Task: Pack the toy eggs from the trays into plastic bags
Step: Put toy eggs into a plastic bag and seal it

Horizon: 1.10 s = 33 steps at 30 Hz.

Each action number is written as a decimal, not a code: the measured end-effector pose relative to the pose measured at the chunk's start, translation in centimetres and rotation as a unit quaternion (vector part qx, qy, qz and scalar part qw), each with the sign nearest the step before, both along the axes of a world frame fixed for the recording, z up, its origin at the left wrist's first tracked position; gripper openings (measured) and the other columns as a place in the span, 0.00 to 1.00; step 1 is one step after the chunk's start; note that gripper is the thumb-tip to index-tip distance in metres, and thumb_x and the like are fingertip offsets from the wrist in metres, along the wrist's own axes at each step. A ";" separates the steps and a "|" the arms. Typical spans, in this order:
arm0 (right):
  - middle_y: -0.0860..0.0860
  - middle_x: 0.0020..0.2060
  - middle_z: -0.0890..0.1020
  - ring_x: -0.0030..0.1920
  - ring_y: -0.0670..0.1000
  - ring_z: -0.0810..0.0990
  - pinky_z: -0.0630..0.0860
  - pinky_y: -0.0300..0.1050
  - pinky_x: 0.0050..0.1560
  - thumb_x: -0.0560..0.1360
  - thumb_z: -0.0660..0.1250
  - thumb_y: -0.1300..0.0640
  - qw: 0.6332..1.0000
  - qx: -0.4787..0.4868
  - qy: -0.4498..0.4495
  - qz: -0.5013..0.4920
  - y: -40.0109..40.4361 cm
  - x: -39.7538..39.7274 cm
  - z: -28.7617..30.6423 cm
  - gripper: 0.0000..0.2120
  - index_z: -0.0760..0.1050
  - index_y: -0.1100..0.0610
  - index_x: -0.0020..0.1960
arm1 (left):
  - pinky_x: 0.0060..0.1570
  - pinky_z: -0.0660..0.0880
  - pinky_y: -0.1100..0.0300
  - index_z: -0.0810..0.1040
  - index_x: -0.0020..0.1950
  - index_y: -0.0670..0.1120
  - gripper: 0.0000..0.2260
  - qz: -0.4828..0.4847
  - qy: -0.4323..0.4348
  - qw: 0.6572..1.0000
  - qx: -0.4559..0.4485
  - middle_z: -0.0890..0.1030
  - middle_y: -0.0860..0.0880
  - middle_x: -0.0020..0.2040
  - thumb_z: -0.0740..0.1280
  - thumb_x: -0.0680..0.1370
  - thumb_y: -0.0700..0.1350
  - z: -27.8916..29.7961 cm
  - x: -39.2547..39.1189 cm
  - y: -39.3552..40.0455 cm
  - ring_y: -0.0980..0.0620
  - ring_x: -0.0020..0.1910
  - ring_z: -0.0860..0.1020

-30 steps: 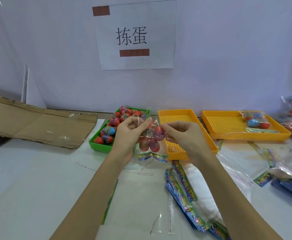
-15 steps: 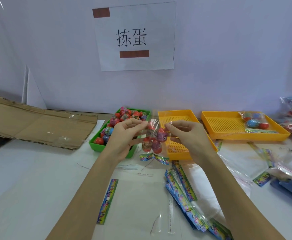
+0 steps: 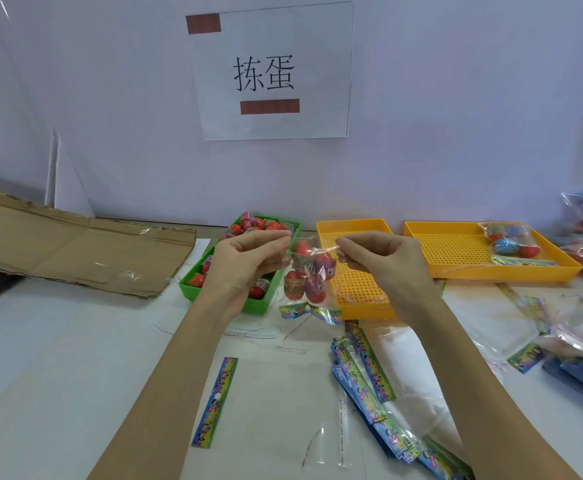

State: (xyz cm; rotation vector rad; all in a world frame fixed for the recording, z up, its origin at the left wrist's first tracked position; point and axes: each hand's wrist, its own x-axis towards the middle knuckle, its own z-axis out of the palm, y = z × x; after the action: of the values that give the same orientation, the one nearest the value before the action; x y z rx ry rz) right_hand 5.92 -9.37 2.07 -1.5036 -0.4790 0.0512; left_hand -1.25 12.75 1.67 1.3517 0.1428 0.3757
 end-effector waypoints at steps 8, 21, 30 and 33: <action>0.54 0.46 0.89 0.49 0.53 0.88 0.82 0.39 0.49 0.76 0.75 0.61 0.997 0.064 -0.015 0.040 -0.2 -0.1 0.4 0.09 0.86 0.58 0.55 | 0.47 0.83 0.59 0.89 0.52 0.43 0.11 -0.027 -0.040 0.999 0.000 0.88 0.40 0.51 0.78 0.71 0.41 0.4 -0.3 0.5 0.47 0.45 0.87; 0.52 0.42 0.88 0.48 0.51 0.87 0.80 0.36 0.51 0.76 0.74 0.63 0.995 0.028 -0.073 0.065 -0.4 -0.1 0.6 0.05 0.86 0.54 0.46 | 0.54 0.80 0.62 0.90 0.47 0.49 0.10 -0.027 -0.096 0.990 0.101 0.88 0.43 0.49 0.71 0.75 0.36 0.4 -1.0 0.6 0.47 0.53 0.85; 0.50 0.41 0.86 0.46 0.49 0.86 0.80 0.37 0.51 0.78 0.69 0.67 0.993 -0.003 -0.094 0.066 -0.3 -0.1 0.5 0.09 0.84 0.56 0.46 | 0.56 0.79 0.61 0.89 0.49 0.47 0.10 0.003 -0.139 0.972 0.187 0.87 0.46 0.50 0.70 0.78 0.36 0.2 -1.1 1.0 0.48 0.56 0.84; 0.50 0.43 0.87 0.48 0.48 0.86 0.79 0.36 0.50 0.79 0.66 0.68 0.993 -0.021 -0.098 0.063 -0.5 0.0 0.6 0.12 0.85 0.56 0.47 | 0.60 0.80 0.55 0.90 0.50 0.49 0.08 -0.006 -0.127 0.979 0.157 0.87 0.44 0.52 0.70 0.78 0.45 0.2 -1.2 1.1 0.43 0.58 0.83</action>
State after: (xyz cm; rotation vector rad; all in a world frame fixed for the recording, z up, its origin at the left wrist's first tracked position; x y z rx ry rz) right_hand 5.94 -9.83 2.63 -1.5257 -0.7342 0.0125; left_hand -2.50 13.84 1.89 1.6006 -0.1426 0.5747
